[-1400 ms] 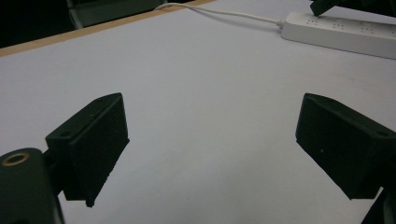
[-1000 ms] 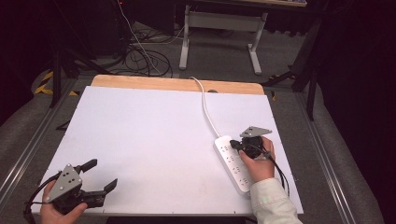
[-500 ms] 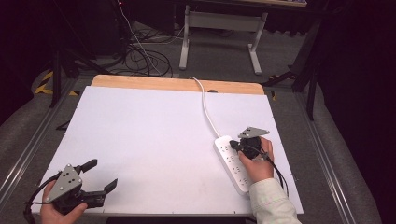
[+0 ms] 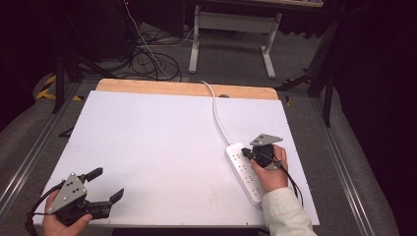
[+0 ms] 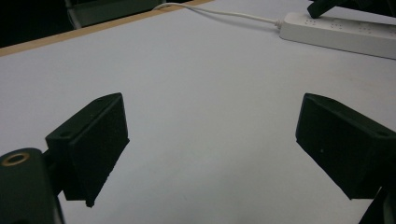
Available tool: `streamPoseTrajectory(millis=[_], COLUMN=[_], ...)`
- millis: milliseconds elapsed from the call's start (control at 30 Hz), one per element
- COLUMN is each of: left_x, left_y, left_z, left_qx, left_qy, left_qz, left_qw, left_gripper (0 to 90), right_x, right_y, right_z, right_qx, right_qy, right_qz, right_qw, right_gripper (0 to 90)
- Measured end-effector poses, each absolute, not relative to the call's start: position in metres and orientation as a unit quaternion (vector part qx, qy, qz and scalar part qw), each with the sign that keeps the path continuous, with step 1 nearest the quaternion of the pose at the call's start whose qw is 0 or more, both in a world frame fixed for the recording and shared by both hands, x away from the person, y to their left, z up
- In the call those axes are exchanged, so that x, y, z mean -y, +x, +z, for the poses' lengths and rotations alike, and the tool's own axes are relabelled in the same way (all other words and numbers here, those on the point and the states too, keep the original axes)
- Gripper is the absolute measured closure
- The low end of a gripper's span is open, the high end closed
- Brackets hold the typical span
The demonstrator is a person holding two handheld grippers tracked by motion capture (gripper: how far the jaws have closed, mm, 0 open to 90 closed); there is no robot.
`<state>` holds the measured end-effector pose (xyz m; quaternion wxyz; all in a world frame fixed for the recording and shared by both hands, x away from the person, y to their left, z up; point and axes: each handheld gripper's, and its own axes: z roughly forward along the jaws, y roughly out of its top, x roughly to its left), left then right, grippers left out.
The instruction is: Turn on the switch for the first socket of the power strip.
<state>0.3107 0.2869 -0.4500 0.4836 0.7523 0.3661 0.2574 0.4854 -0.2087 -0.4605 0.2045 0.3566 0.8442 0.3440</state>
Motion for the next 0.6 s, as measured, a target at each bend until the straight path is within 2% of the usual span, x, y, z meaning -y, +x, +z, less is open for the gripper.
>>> streamPoseTrajectory(millis=[600], left_x=[-0.2868], left_y=[0.3107], left_z=[-0.4503], left_qx=[-0.368], left_qy=[0.752], left_qz=[0.255], left_qw=[0.484], left_gripper=[9.9], right_x=[0.2097], right_y=[0.485], right_z=[-0.4617], right_qx=[-0.842], right_qy=[0.359], right_qz=[0.348], right_qw=[0.204], right_gripper=[90.0])
